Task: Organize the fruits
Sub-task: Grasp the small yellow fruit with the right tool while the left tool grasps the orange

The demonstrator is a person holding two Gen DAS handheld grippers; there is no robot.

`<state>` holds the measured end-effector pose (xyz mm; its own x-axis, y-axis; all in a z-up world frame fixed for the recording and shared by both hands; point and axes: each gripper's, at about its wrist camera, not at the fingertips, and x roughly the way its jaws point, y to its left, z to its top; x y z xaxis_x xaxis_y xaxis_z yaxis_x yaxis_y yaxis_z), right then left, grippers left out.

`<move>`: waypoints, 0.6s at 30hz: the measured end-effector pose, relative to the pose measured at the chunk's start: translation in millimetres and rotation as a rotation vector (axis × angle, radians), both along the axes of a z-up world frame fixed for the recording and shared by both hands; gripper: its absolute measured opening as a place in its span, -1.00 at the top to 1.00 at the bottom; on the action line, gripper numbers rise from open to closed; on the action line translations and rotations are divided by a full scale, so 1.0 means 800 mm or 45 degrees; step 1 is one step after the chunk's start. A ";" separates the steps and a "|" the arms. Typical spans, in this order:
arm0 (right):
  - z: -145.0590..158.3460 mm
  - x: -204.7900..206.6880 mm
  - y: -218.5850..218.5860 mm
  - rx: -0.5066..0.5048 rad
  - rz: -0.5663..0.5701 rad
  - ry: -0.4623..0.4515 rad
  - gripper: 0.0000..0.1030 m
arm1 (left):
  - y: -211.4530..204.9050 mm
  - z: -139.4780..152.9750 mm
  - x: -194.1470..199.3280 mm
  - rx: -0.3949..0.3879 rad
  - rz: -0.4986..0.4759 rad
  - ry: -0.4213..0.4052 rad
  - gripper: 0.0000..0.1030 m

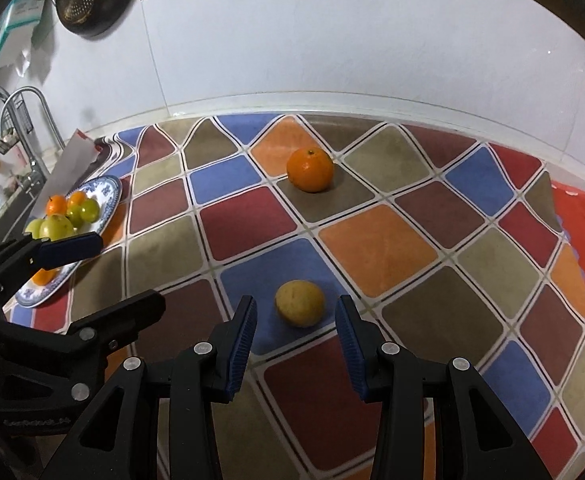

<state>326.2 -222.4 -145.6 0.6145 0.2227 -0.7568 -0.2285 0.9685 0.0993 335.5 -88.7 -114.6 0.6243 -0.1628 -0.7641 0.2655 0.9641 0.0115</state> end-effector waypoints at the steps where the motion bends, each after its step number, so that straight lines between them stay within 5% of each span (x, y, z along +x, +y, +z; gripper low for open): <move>1: -0.001 0.002 0.001 -0.006 0.000 0.002 0.20 | 0.000 -0.001 0.002 0.001 -0.001 0.001 -0.62; 9: -0.011 0.012 0.001 -0.005 0.000 0.025 0.41 | -0.004 -0.013 0.023 0.008 0.002 0.029 -0.61; 18: 0.000 0.017 -0.011 0.040 -0.052 -0.017 0.43 | -0.012 -0.003 0.040 -0.010 -0.017 -0.003 -0.61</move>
<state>339.6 -231.3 -145.8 0.6334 0.2204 -0.7418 -0.1902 0.9735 0.1268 367.9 -98.3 -117.1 0.6237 -0.1771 -0.7613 0.2781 0.9605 0.0043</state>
